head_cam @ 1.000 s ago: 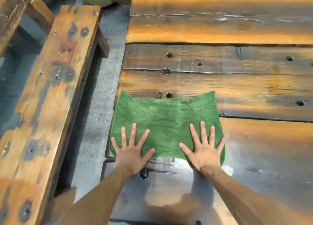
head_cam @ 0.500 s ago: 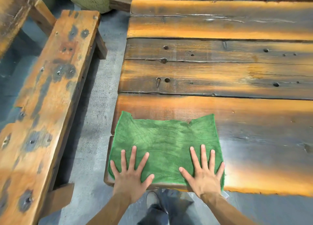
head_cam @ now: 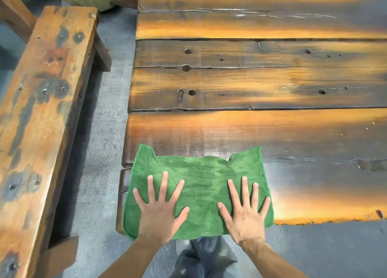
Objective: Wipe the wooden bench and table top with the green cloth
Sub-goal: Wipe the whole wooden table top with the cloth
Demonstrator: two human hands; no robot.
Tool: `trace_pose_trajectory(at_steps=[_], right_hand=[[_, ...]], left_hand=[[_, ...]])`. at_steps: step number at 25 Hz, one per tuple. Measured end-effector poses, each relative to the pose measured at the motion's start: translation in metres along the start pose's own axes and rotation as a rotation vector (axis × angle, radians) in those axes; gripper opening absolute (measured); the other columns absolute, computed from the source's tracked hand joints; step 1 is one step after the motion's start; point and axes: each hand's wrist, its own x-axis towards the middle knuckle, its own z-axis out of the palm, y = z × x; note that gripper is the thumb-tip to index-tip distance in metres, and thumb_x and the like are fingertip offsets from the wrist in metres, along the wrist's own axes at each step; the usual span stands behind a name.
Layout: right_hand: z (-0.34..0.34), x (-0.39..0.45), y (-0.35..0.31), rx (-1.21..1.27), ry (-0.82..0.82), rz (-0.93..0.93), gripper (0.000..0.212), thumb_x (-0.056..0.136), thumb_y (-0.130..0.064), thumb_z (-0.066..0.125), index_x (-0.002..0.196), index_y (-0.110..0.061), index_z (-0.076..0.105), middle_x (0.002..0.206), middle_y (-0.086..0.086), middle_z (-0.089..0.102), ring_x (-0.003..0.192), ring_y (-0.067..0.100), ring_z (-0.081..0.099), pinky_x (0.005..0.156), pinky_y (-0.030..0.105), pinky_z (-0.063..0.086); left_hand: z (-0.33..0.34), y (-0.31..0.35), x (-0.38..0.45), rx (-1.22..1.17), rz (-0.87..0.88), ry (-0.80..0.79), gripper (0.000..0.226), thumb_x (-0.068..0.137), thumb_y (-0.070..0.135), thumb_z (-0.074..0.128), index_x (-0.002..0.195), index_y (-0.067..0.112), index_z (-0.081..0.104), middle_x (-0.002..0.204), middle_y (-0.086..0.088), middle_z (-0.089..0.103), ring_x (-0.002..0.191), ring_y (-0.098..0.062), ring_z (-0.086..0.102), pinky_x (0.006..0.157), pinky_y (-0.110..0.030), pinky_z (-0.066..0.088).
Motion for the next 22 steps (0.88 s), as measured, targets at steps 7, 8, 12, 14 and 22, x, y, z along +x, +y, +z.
trace_pose_trajectory(at_steps=[7,8,12,14,22], right_hand=[[-0.007,0.045,0.009,-0.009,0.063,0.059,0.073,0.092,-0.079,0.018,0.157,-0.047,0.008,0.169,-0.004,0.001,0.155,0.028,-0.004,0.116,0.070,0.003],[-0.010,0.051,0.009,-0.012,0.063,0.060,0.073,0.092,-0.079,0.018,0.157,-0.048,0.008,0.169,-0.004,-0.001,0.155,0.028,-0.005,0.116,0.070,0.003],[-0.019,0.084,0.018,0.011,0.079,0.117,0.075,0.090,-0.081,0.015,0.157,-0.048,0.011,0.169,-0.006,-0.003,0.155,0.028,-0.005,0.117,0.070,0.002],[-0.027,0.102,0.021,0.008,0.076,0.133,0.077,0.089,-0.083,0.013,0.157,-0.048,0.010,0.169,-0.006,-0.002,0.155,0.028,-0.004,0.117,0.069,0.001],[-0.062,0.216,0.044,-0.001,0.065,0.125,0.080,0.085,-0.087,0.012,0.156,-0.051,0.004,0.167,-0.009,-0.008,0.155,0.026,-0.007,0.118,0.065,-0.002]], left_hand=[[-0.006,0.007,0.030,0.007,0.050,0.066,0.075,0.090,0.073,0.032,0.157,0.039,0.024,0.167,-0.011,0.014,0.150,-0.049,0.009,0.107,-0.080,0.015],[-0.011,0.010,0.038,-0.002,0.047,0.072,0.075,0.090,0.074,0.031,0.157,0.040,0.023,0.167,-0.011,0.014,0.150,-0.049,0.009,0.107,-0.080,0.014],[-0.030,0.024,0.085,0.011,0.047,0.087,0.075,0.090,0.076,0.026,0.156,0.042,0.023,0.167,-0.010,0.016,0.150,-0.050,0.010,0.108,-0.080,0.010],[-0.040,0.030,0.107,0.012,0.038,0.095,0.076,0.089,0.080,0.020,0.156,0.044,0.022,0.167,-0.008,0.017,0.150,-0.048,0.010,0.108,-0.080,0.008],[-0.072,0.057,0.212,0.006,-0.017,0.171,0.077,0.087,0.085,0.014,0.155,0.050,0.009,0.168,-0.003,0.007,0.152,-0.043,0.001,0.109,-0.079,0.007]])
